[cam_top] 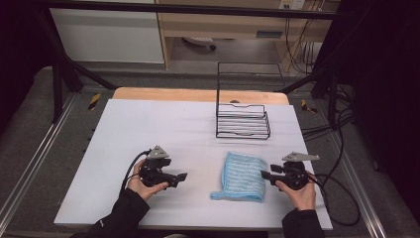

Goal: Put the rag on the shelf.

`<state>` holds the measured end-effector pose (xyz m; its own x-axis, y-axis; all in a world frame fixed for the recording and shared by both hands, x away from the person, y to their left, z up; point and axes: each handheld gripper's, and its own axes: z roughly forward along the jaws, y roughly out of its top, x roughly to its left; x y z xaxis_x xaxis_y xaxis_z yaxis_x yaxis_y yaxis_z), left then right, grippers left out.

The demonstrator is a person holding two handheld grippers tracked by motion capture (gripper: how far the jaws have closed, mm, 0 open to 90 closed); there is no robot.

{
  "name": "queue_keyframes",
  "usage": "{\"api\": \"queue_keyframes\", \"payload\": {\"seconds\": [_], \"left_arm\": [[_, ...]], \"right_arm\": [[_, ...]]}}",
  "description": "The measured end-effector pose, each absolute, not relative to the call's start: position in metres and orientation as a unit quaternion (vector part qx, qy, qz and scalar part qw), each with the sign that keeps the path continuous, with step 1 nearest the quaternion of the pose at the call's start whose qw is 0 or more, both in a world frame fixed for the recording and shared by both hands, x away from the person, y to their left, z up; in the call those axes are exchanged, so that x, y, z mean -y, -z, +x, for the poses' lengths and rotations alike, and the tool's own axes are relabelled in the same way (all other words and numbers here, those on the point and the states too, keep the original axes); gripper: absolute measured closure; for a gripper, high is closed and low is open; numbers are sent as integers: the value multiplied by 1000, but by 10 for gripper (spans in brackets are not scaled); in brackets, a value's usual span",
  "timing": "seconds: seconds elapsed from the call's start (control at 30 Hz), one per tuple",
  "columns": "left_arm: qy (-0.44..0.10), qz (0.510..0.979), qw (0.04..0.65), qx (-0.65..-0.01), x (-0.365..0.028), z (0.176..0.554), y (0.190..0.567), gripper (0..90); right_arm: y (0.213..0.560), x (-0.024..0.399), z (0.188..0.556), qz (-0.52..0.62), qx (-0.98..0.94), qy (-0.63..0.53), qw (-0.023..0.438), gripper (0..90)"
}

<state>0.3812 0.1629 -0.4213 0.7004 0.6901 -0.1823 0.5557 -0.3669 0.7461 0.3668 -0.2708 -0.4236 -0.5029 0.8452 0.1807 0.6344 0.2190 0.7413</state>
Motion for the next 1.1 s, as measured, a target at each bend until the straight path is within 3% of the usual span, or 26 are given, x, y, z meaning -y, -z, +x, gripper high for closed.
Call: {"api": "queue_keyframes", "payload": {"seconds": [0.3, 0.7, 1.1], "left_arm": [[-90, 819, 421, -380, -156, 386, 415, 112], [-83, 819, 422, -380, -104, 416, 393, 134], [-74, 843, 390, -363, -22, 450, 418, 275]], "right_arm": [[443, 271, 404, 542, -741, -376, 127, 538], [449, 263, 403, 546, -744, -375, 92, 816], [446, 265, 412, 479, -782, -376, 132, 840]]}}
